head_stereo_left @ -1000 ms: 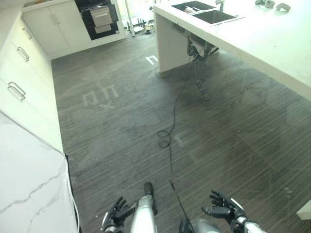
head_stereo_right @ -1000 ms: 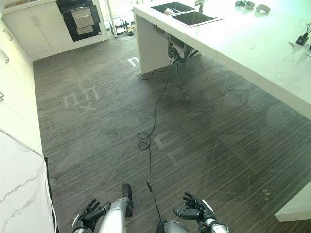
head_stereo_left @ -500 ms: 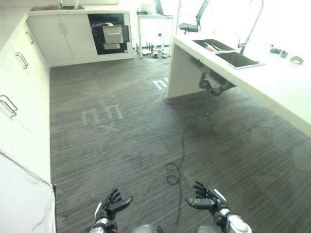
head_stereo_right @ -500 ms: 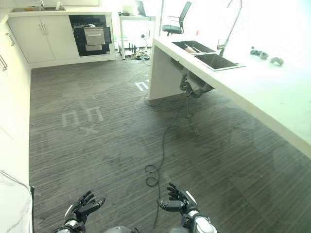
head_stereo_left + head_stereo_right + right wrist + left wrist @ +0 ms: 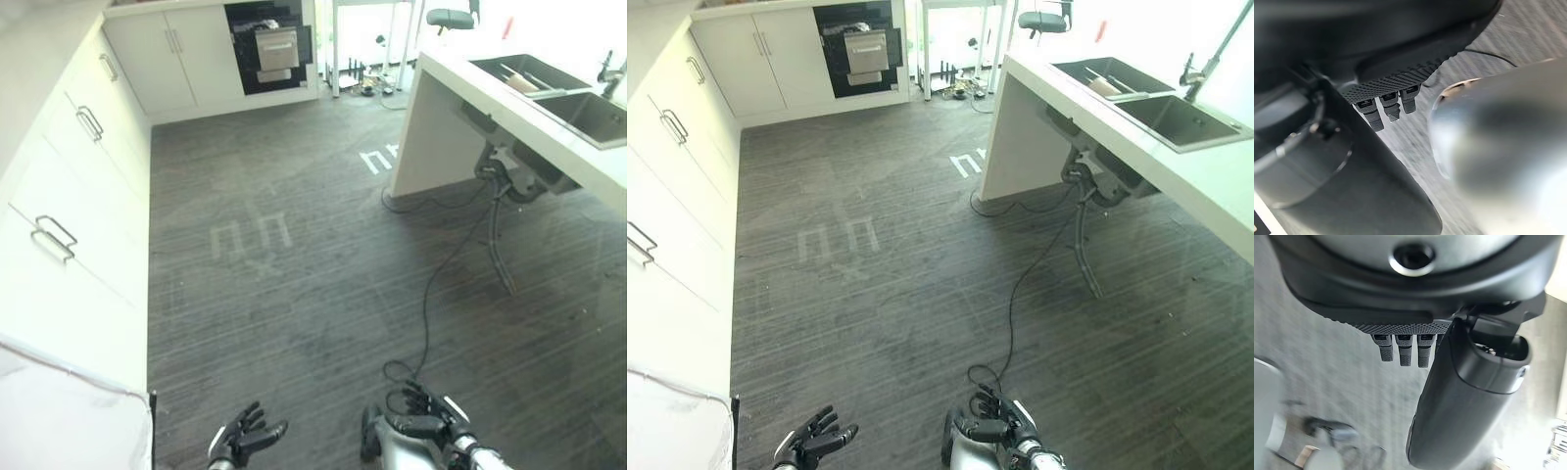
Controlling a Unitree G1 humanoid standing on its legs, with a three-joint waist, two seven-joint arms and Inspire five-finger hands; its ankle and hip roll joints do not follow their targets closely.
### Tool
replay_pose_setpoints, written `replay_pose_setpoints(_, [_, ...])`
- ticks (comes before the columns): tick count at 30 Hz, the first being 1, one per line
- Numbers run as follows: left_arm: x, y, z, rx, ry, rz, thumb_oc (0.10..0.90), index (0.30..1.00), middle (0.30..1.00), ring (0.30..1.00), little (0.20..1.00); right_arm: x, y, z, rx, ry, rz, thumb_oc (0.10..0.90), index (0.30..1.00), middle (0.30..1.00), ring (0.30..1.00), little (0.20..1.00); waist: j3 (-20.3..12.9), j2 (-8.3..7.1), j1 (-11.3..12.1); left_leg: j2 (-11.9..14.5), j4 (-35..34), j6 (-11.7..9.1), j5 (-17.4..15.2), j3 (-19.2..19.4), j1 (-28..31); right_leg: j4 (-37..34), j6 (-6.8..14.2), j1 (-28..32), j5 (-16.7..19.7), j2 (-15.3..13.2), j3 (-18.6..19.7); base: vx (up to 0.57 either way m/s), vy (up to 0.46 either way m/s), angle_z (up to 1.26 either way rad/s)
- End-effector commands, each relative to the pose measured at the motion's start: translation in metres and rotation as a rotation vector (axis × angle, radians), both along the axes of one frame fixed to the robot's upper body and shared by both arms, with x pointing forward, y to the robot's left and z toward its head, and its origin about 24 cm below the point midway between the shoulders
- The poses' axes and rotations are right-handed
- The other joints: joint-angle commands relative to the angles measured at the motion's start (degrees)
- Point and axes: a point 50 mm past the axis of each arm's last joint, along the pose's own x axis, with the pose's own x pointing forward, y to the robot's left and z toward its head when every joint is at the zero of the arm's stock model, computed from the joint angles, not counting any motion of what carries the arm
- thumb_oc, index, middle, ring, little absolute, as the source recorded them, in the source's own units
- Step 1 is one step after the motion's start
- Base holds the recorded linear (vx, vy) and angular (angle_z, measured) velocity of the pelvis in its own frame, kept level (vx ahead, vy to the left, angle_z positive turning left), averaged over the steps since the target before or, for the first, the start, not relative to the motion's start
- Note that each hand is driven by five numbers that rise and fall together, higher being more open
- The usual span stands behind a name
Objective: Place the dishes in the dishwasher.
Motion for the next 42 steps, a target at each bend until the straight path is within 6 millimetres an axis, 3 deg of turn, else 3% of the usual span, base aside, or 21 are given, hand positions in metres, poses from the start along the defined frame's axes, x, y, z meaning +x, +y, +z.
replay_pose_setpoints(1, [0.026, 0.01, 0.023, 0.04, -0.182, -0.062, 0.8, 0.9, 0.9, 0.9, 0.9, 0.032, -0.012, 0.033, -0.057, -0.198, 0.042, 0.8, 0.9, 0.9, 0.9, 0.9, -2.54, -1.45, 0.25, 2.17, 1.05, 1.3, 4.15, 0.25, -2.3, -8.64, 10.52, 3.17, -0.47, -2.34, 2.45, 0.2, -0.264, -0.61])
replay_pose_setpoints(2, [0.028, 0.008, 0.024, 0.033, -0.198, -0.063, 0.8, 0.9, 0.9, 0.9, 0.9, 0.035, -0.014, 0.037, -0.068, -0.213, 0.054, 0.8, 0.9, 0.9, 0.9, 0.9, -2.58, -2.22, 0.7, 2.57, 5.31, -0.01, 10.33, 0.65, -4.57, -8.64, 9.2, 4.37, -1.97, -2.24, 3.12, 0.23, -0.374, -0.65])
replay_pose_setpoints(3, [0.03, 0.006, 0.027, 0.025, -0.225, -0.074, 0.8, 0.9, 0.9, 0.9, 0.9, 0.04, -0.019, 0.043, -0.078, -0.239, 0.07, 0.8, 0.9, 0.9, 0.9, 0.9, -1.84, -3.2, 1.63, 2.12, 22.11, -0.22, 13.62, 0.73, -13.81, -8.64, 7.1, 6.83, -3.71, -1.78, 3.43, 0.18, -0.338, -0.69])
replay_pose_setpoints(5, [0.034, 0.005, 0.031, 0.021, -0.245, -0.096, 0.8, 0.9, 0.9, 0.9, 0.9, 0.042, -0.023, 0.048, -0.099, -0.265, 0.074, 0.8, 0.9, 0.9, 0.9, 0.9, -0.09, -3.24, 2.79, 4.32, 29.34, 0.75, 13.68, 1.25, -23.27, -8.64, 5.9, 9.96, -5.3, -0.64, 3.28, 0.14, -0.225, -0.28])
replay_pose_setpoints(7, [0.036, 0.006, 0.033, 0.022, -0.258, -0.105, 0.8, 0.9, 0.9, 0.9, 0.9, 0.045, -0.024, 0.052, -0.108, -0.287, 0.072, 0.8, 0.9, 0.9, 0.9, 0.9, 0.44, -3.51, 3.21, 4.1, 22.26, 2.12, 12.29, 3.36, -24.56, -8.64, 6.3, 11.27, -6.14, -0.5, 3.44, 0.19, -0.049, -0.39])
replay_pose_setpoints(9, [0.035, 0.005, 0.036, 0.02, -0.276, -0.099, 0.8, 0.9, 0.9, 0.9, 0.9, 0.046, -0.022, 0.056, -0.089, -0.314, 0.096, 0.8, 0.9, 0.9, 0.9, 0.9, 1.13, -2.25, 3.61, 3.71, 1.07, 2.49, 12.61, 7.09, -20.5, -8.64, 7.88, 13.23, -7.86, 1.06, 4.48, 0.36, 0.123, -0.62])
replay_pose_setpoints(10, [0.034, 0.005, 0.038, 0.031, -0.291, -0.1, 0.8, 0.9, 0.9, 0.9, 0.9, 0.044, -0.019, 0.059, -0.066, -0.324, 0.131, 0.8, 0.9, 0.9, 0.9, 0.9, 1.03, 0.11, 3.6, 5.85, 1.05, 1.5, 10.57, 5.69, -25.62, -8.64, 8.38, 13.65, -8.76, 3.72, 4.42, 0.38, 0.159, -0.65])
replay_pose_setpoints(13, [0.028, 0.005, 0.041, 0.036, -0.325, -0.097, 0.8, 0.9, 0.9, 0.9, 0.9, 0.044, -0.018, 0.071, -0.089, -0.377, 0.207, 0.8, 0.9, 0.9, 0.9, 0.9, 1.19, 2.38, 5.23, 9.95, 1.05, -1.2, 14.22, 2.29, -33.86, -8.64, 7.86, 17.54, -12.75, 6.67, 5.71, 0.35, 0.117, -0.41])
replay_pose_setpoints(18, [0.028, 0.007, 0.046, 0.023, -0.366, -0.087, 0.8, 0.9, 0.9, 0.9, 0.9, 0.05, -0.019, 0.087, -0.112, -0.438, 0.249, 0.8, 0.9, 0.9, 0.9, 0.9, 0.53, 2.81, 5.39, 12.4, 1.05, -0.6, 14.33, 5.27, -33.91, -8.64, 8.15, 20.91, -15.41, 5.37, 5.76, 0.32, 0.195, -0.53])
replay_pose_setpoints(23, [0.045, 0.01, 0.053, 0.025, -0.395, -0.116, 0.8, 0.9, 0.9, 0.9, 0.9, 0.05, -0.012, 0.086, -0.08, -0.428, 0.228, 0.8, 0.9, 0.9, 0.9, 0.9, -1.75, 1.67, 4.74, 9.53, 1.05, 2.44, 10.82, 6.53, -31.67, -8.64, 9.81, 24.62, -16.4, 4.56, 7.29, 0.33, 0.255, -0.08])
replay_pose_setpoints(25, [0.056, 0.007, 0.06, 0.03, -0.428, -0.15, 0.8, 0.9, 0.9, 0.9, 0.9, 0.053, -0.006, 0.088, -0.062, -0.449, 0.207, 0.8, 0.9, 0.9, 0.9, 0.9, -2.47, 0.73, 4.36, 7.5, 1.05, 4.01, 9.46, 5.94, -30.62, -8.64, 11.21, 25.77, -13.42, 3.83, 7.15, 0.28, 0.201, 0.23])
replay_pose_setpoints(27, [0.063, 0.004, 0.066, 0.035, -0.455, -0.181, 0.8, 0.9, 0.9, 0.9, 0.9, 0.055, -0.002, 0.093, -0.053, -0.487, 0.18, 0.8, 0.9, 0.9, 0.9, 0.9, -2.91, 0.61, 3.71, 6.07, 1.05, 5.34, 8.32, 4.73, -29.47, -7.93, 12.95, 26.13, -6.03, 3.98, 6.61, 0.26, 0.2, 0.23])
replay_pose_setpoints(29, [0.068, 0.001, 0.07, 0.042, -0.469, -0.2, 0.8, 0.9, 0.9, 0.9, 0.9, 0.057, 0.0, 0.095, -0.059, -0.511, 0.132, 0.8, 0.9, 0.9, 0.9, 0.9, -3.13, 0.86, 3.49, 5.12, 1.05, 6.51, 7.72, 4.02, -28.89, 1.6, 14.44, 22.9, -1.17, 4.33, 7.16, 0.18, 0.197, 0.31])
replay_pose_setpoints(31, [0.071, -0.003, 0.071, 0.057, -0.462, -0.222, 0.8, 0.9, 0.9, 0.9, 0.9, 0.058, 0.003, 0.099, -0.061, -0.535, 0.113, 0.8, 0.9, 0.9, 0.9, 0.9, -2.81, 1.24, 3.53, 3.76, 1.05, 8.08, 6.17, 3.67, -26.99, 18.33, 14.82, 17.15, 3.11, 2.77, 6.9, 0.18, 0.248, 0.23])
replay_pose_setpoints(33, [0.078, -0.01, 0.08, 0.04, -0.497, -0.213, 0.8, 0.9, 0.9, 0.9, 0.9, 0.062, 0.009, 0.106, -0.081, -0.576, 0.154, 0.8, 0.9, 0.9, 0.9, 0.9, -2.28, 2.25, 3.3, 3.19, 1.05, 8.51, 5.41, 2.73, -25.66, 21.49, 13.24, 10.3, 2.53, 3.47, 5.21, 0.17, 0.185, 0.03])
replay_pose_setpoints(35, [0.081, -0.011, 0.085, 0.035, -0.515, -0.205, 0.8, 0.9, 0.9, 0.9, 0.9, 0.065, 0.008, 0.111, -0.096, -0.597, 0.161, 0.8, 0.9, 0.9, 0.9, 0.9, -2.06, 2.05, 3.26, 2.63, 1.05, 8.4, 5.58, 2.46, -25.23, 17.59, 12.91, 9.75, 1.19, 4.23, 3.39, 0.21, 0.022, 0.07])
replay_pose_setpoints(36, [0.089, -0.008, 0.096, 0.037, -0.559, -0.208, 0.8, 0.9, 0.9, 0.9, 0.9, 0.068, 0.002, 0.123, -0.103, -0.648, 0.132, 0.8, 0.9, 0.9, 0.9, 0.9, -1.25, 1.46, 2.67, 2.56, 1.05, 7.68, 5.52, 3.09, -23.67, 7.64, 12.55, 9.4, -0.09, 4.28, -0.1, 0.3, -0.113, 0.51])
replay_pose_setpoints(38, [0.095, -0.004, 0.109, 0.062, -0.608, -0.223, 0.8, 0.9, 0.9, 0.9, 0.9, 0.065, -0.007, 0.133, -0.101, -0.692, 0.104, 0.8, 0.9, 0.9, 0.9, 0.9, -0.06, 0.32, 1.42, 2.24, 1.05, 7.04, 4.18, 3.59, -21.46, -5.03, 12.36, 8.81, 2.41, 2.45, -2.99, 0.31, -0.199, 0.27])
replay_pose_setpoints(39, [0.095, -0.001, 0.114, 0.119, -0.619, -0.23, 0.8, 0.9, 0.9, 0.9, 0.9, 0.061, -0.014, 0.138, -0.103, -0.713, 0.09, 0.8, 0.9, 0.9, 0.9, 0.9, 0.82, -0.89, 0.19, 1.21, 1.05, 7.04, 2.69, 3.86, -19.41, -8.64, 13.18, 5.75, 4.63, -0.31, -2.57, 0.35, -0.216, -0.15])
replay_pose_setpoints(41, [0.095, 0.002, 0.116, 0.166, -0.623, -0.225, 0.8, 0.9, 0.9, 0.9, 0.9, 0.06, -0.017, 0.14, -0.098, -0.724, 0.078, 0.8, 0.9, 0.9, 0.9, 0.9, 1.43, -1.33, -0.61, 0.67, 1.05, 6.83, 1.45, 3.63, -17.43, -8.64, 13.99, 1.59, 5.98, -3.35, -1.91, 0.38, -0.193, 0.44])
replay_pose_setpoints(42, [0.097, 0.002, 0.127, 0.172, -0.677, -0.207, 0.8, 0.9, 0.9, 0.9, 0.9, 0.065, -0.016, 0.15, -0.111, -0.771, 0.056, 0.8, 0.9, 0.9, 0.9, 0.9, 2.2, -1.64, -1.13, -0.07, 1.05, 6.91, -1.46, 3.15, -14.27, -8.64, 15.06, -3.81, 7.73, -8.0, -1.95, 0.47, -0.212, 0.54])
